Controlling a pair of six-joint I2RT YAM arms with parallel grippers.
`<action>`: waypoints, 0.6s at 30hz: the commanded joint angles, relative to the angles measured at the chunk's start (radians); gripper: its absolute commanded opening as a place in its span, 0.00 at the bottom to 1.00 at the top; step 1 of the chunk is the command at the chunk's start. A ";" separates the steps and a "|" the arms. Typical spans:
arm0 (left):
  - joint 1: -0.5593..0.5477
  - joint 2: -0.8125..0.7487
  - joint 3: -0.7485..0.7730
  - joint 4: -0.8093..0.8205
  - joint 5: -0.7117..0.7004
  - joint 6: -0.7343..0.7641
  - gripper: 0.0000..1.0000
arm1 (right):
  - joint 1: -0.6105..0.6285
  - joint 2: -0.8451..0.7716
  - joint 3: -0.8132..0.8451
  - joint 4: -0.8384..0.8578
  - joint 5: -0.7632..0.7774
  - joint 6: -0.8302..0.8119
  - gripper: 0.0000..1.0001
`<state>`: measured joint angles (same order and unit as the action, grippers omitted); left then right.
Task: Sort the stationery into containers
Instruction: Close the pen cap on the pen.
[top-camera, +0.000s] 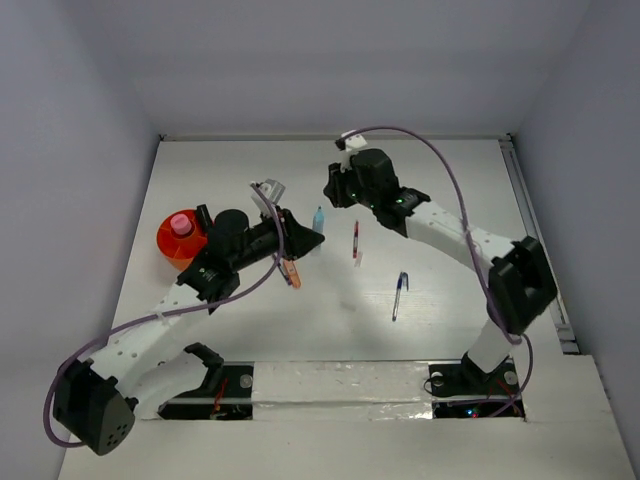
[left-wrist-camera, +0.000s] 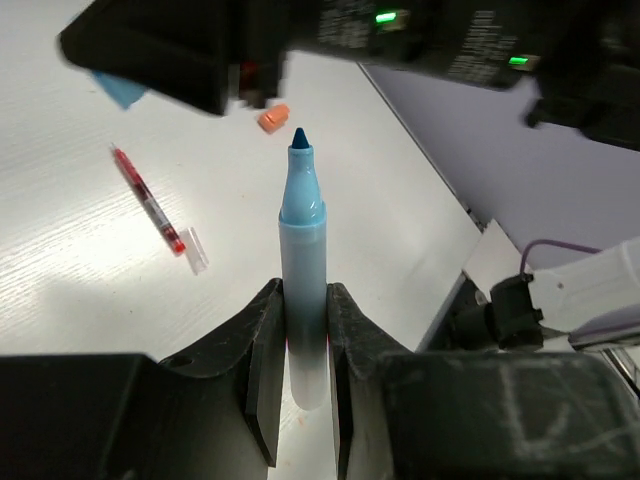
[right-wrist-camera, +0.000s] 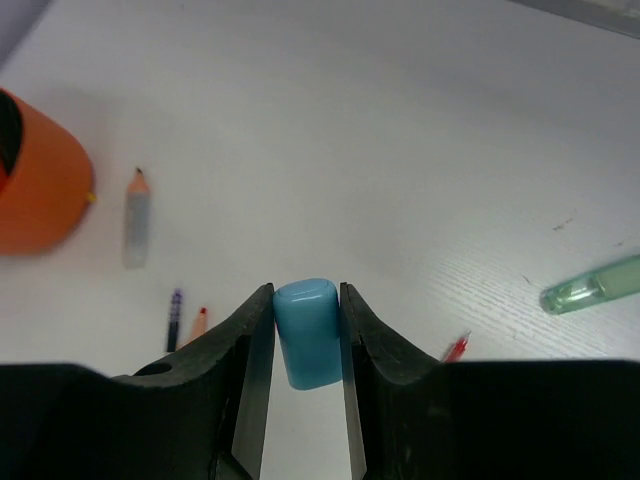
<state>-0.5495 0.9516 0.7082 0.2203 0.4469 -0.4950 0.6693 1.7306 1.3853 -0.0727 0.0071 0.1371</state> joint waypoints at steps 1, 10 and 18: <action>-0.050 0.004 -0.032 0.111 -0.169 -0.008 0.00 | 0.003 -0.151 -0.089 0.133 0.128 0.222 0.00; -0.227 0.133 -0.046 0.243 -0.376 0.039 0.00 | 0.003 -0.423 -0.250 0.223 0.194 0.390 0.00; -0.257 0.234 0.003 0.326 -0.438 0.073 0.00 | 0.012 -0.462 -0.282 0.263 0.174 0.458 0.00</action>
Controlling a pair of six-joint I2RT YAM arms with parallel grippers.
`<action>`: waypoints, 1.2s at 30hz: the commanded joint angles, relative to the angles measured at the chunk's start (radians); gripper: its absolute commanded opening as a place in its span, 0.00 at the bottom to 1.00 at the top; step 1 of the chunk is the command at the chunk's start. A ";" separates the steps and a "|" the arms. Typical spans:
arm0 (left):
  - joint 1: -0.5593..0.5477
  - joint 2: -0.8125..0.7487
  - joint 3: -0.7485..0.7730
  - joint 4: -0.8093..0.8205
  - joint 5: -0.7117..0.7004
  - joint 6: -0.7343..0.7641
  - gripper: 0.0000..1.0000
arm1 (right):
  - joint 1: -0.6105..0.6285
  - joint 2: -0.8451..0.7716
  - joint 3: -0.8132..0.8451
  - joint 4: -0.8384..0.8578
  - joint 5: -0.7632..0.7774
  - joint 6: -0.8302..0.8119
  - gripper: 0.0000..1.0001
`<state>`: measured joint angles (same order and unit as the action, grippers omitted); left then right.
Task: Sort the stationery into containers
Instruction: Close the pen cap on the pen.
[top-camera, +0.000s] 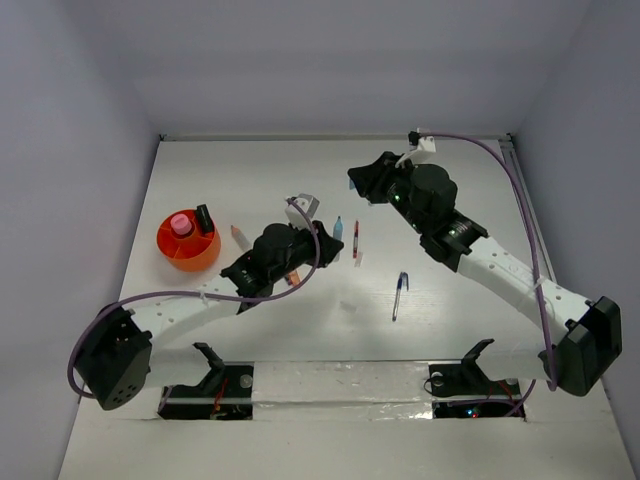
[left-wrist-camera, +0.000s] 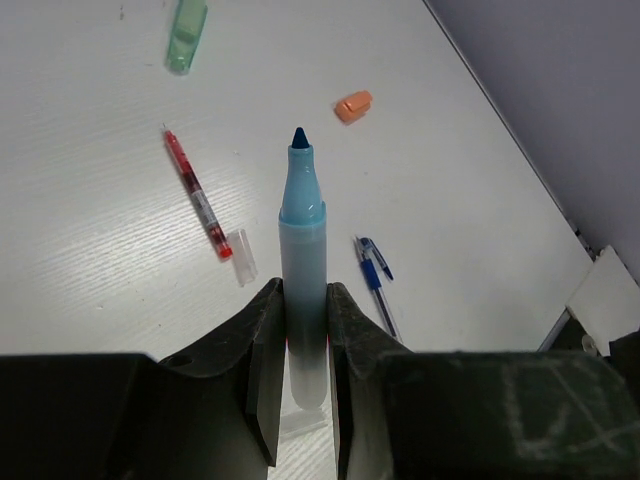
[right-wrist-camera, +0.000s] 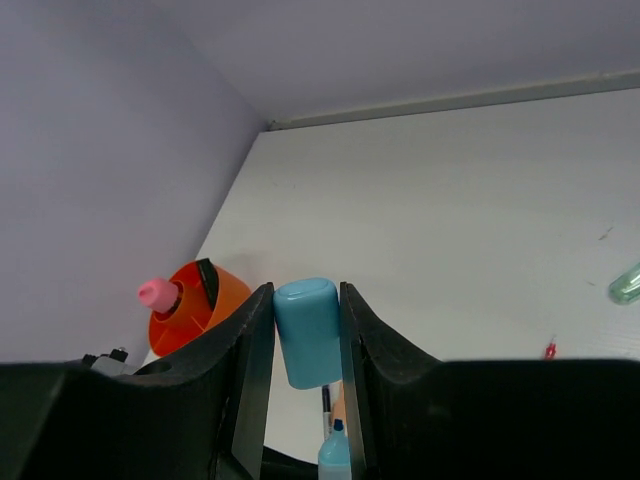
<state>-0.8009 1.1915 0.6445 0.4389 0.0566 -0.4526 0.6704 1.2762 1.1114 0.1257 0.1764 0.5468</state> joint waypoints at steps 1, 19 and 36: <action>-0.006 -0.004 0.070 0.112 -0.047 0.037 0.00 | 0.011 -0.005 -0.007 0.066 0.005 0.050 0.00; -0.006 0.019 0.109 0.153 -0.018 0.048 0.00 | 0.041 0.068 -0.007 0.098 -0.014 0.065 0.00; -0.006 0.034 0.152 0.107 -0.086 0.042 0.00 | 0.093 0.040 -0.033 0.068 0.078 0.005 0.00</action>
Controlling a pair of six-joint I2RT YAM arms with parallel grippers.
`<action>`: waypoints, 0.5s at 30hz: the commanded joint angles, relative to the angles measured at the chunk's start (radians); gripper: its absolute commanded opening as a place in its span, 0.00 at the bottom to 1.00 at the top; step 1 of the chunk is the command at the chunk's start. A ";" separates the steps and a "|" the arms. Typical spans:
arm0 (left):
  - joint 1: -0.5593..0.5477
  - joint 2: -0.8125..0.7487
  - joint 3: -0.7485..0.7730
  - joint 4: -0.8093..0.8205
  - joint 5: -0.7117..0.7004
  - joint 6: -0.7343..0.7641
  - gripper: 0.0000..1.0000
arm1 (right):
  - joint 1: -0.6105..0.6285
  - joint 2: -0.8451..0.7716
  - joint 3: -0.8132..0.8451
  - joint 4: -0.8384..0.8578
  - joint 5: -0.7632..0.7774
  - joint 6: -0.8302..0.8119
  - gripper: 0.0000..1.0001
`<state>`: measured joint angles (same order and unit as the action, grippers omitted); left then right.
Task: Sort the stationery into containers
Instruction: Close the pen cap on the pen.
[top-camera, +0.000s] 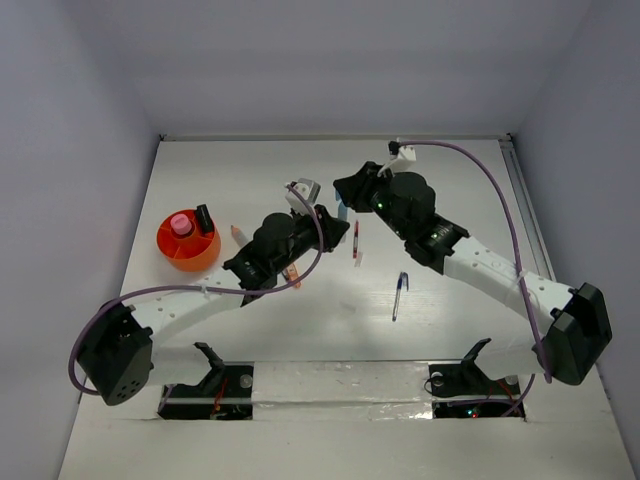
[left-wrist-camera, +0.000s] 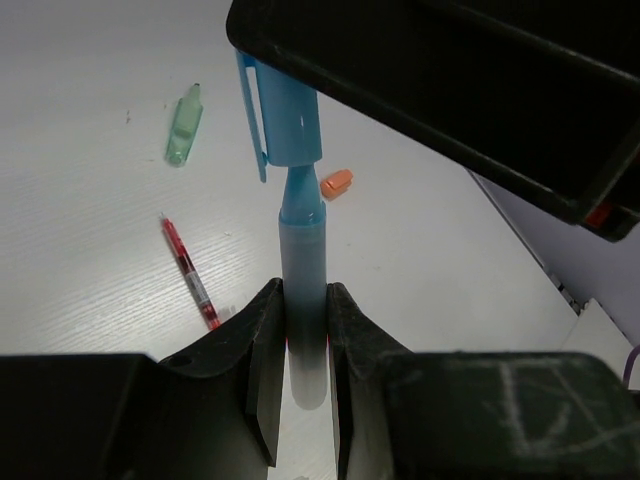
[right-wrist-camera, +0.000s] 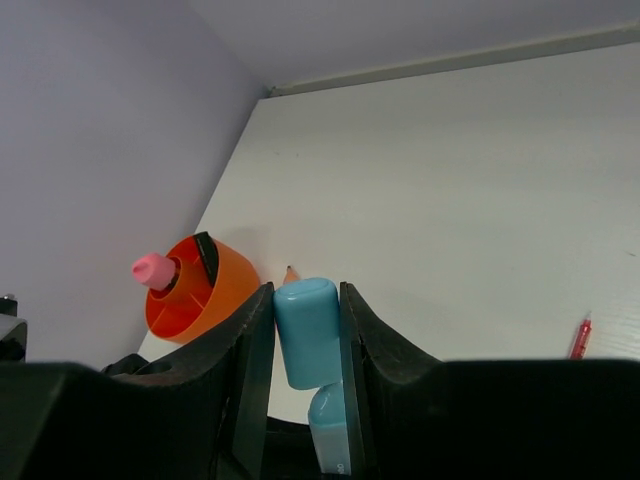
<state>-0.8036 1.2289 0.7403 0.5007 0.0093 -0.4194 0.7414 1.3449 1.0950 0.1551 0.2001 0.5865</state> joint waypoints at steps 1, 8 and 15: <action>-0.003 -0.005 0.054 0.048 -0.040 0.008 0.00 | 0.032 -0.029 -0.015 0.032 0.062 -0.037 0.00; -0.003 -0.014 0.071 0.032 -0.121 0.017 0.00 | 0.081 -0.024 -0.018 0.012 0.171 -0.077 0.00; -0.003 -0.014 0.079 0.056 -0.138 0.022 0.00 | 0.099 -0.021 -0.037 0.024 0.199 -0.079 0.00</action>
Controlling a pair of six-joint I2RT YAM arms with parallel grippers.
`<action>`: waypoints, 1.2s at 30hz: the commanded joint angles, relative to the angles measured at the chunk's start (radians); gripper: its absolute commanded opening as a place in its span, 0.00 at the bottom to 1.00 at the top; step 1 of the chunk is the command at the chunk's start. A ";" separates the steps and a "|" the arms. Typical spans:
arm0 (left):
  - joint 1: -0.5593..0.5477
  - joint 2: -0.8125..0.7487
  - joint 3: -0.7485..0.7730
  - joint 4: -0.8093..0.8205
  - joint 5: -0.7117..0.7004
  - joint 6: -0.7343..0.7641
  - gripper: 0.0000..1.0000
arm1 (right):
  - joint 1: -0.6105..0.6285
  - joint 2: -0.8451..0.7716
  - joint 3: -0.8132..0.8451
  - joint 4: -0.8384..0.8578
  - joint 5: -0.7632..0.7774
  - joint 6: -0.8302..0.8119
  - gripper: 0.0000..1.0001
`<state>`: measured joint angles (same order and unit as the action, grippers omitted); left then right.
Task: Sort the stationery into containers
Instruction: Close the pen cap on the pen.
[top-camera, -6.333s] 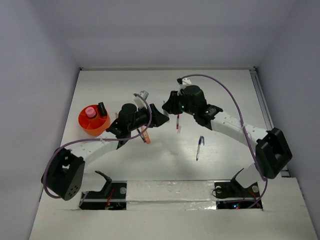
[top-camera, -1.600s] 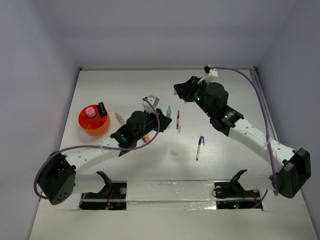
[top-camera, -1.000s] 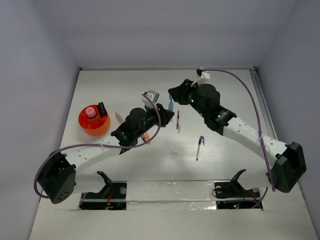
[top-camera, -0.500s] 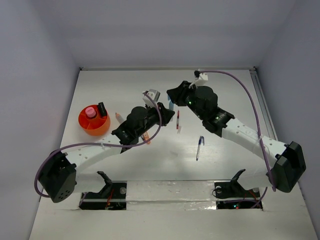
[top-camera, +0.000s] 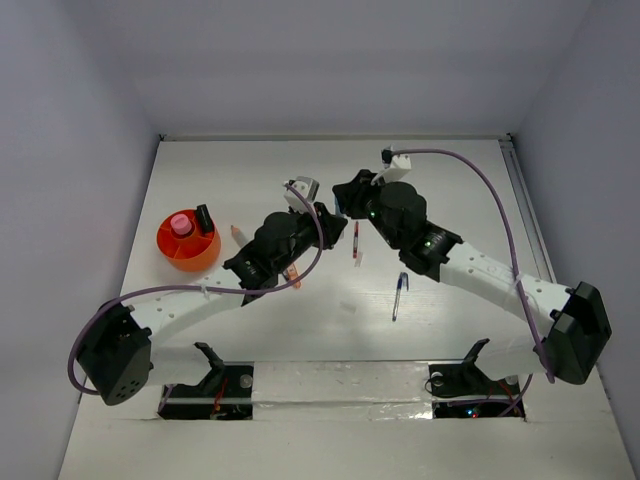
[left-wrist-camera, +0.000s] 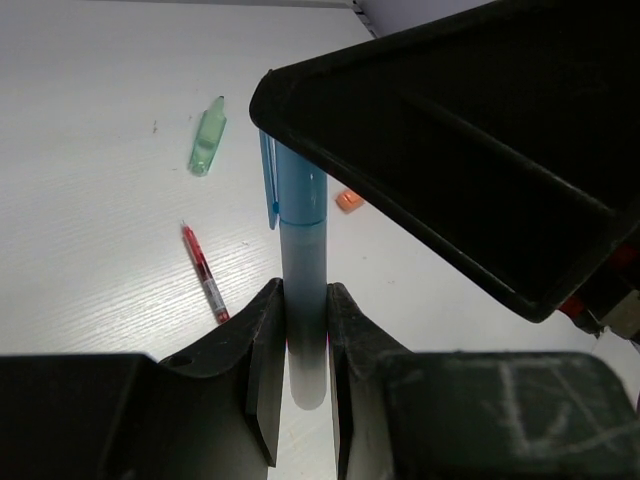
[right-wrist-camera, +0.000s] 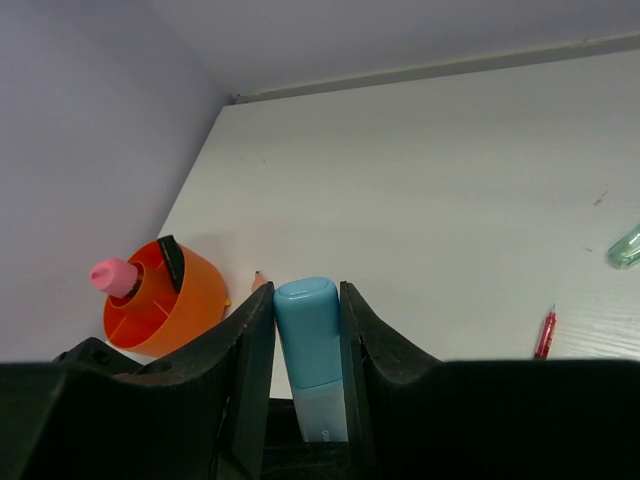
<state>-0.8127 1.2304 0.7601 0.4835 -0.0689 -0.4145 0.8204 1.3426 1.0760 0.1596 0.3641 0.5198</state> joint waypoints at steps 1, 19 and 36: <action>0.006 -0.012 0.061 0.075 -0.058 0.020 0.00 | 0.029 -0.017 -0.022 0.018 0.029 -0.010 0.00; 0.006 -0.086 0.242 -0.025 -0.126 0.131 0.00 | 0.059 -0.060 -0.293 0.015 -0.165 0.155 0.00; 0.006 -0.016 0.461 -0.051 -0.034 0.138 0.00 | 0.122 -0.057 -0.441 0.095 -0.228 0.259 0.00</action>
<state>-0.8425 1.2457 1.0325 -0.0780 -0.0322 -0.2707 0.8459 1.2491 0.7265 0.5453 0.3481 0.7761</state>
